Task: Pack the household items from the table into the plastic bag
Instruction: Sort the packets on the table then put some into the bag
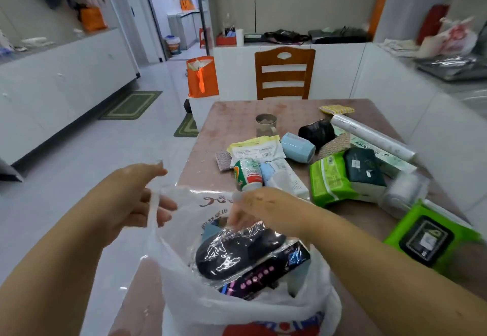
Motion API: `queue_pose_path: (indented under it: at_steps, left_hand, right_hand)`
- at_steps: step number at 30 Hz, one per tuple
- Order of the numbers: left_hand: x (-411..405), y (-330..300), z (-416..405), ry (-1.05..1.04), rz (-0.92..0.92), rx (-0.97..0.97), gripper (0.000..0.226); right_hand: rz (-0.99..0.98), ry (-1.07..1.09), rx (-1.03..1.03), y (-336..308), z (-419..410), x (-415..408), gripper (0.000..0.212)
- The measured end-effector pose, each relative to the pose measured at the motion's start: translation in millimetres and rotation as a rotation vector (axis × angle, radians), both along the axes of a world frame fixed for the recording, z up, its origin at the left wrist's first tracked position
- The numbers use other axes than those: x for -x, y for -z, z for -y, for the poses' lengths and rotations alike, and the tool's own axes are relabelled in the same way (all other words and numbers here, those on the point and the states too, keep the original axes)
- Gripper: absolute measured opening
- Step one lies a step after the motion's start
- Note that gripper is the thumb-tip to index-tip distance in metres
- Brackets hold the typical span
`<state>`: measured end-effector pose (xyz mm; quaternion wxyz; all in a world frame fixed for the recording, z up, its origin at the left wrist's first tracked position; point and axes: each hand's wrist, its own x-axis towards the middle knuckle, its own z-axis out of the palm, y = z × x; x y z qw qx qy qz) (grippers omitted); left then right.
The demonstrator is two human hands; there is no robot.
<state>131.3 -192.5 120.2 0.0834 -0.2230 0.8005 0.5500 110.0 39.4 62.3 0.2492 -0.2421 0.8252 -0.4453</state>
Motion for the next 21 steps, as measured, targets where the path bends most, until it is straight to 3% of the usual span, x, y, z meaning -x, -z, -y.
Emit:
queue_pose_path:
  at_steps: [3, 7, 12, 18, 21]
  left_hand:
    - [11, -30, -7, 0.075, 0.084, 0.406, 0.059]
    - [40, -61, -45, 0.233, -0.041, 0.627, 0.064]
    - [91, -62, -116, 0.472, -0.007, 0.636, 0.063]
    - [165, -33, -171, 0.539, 0.038, 0.573, 0.059]
    - [204, -8, -186, 0.502, 0.022, 0.457, 0.051]
  right_hand:
    - [-0.001, 0.232, 0.229, -18, -28, 23, 0.062]
    - [-0.076, 0.546, 0.296, -14, -67, 64, 0.042]
    - [0.015, 0.911, 0.203, 27, -133, 123, 0.025]
    - [-0.088, 1.168, -0.235, 55, -211, 181, 0.017]
    - [-0.076, 1.209, -0.371, 62, -225, 210, 0.038]
